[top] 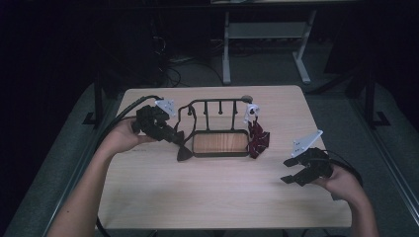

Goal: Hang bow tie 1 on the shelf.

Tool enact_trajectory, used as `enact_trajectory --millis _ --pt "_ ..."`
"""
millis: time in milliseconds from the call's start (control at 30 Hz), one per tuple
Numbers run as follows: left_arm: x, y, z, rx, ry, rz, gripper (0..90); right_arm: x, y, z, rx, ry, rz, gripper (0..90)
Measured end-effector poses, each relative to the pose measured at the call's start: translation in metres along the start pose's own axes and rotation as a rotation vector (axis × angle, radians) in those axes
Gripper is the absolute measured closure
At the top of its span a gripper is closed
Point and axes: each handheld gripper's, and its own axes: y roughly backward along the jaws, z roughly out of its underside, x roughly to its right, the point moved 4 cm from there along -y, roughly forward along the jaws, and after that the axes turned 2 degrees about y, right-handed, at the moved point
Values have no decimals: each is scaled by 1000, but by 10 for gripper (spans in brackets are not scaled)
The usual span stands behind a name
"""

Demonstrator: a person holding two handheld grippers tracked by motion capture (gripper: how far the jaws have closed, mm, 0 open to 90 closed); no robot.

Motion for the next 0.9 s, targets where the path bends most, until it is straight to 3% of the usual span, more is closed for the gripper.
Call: enact_trajectory --millis 900 --pt "17 -12 37 26 24 13 618 1 1 2 0 -15 4 379"
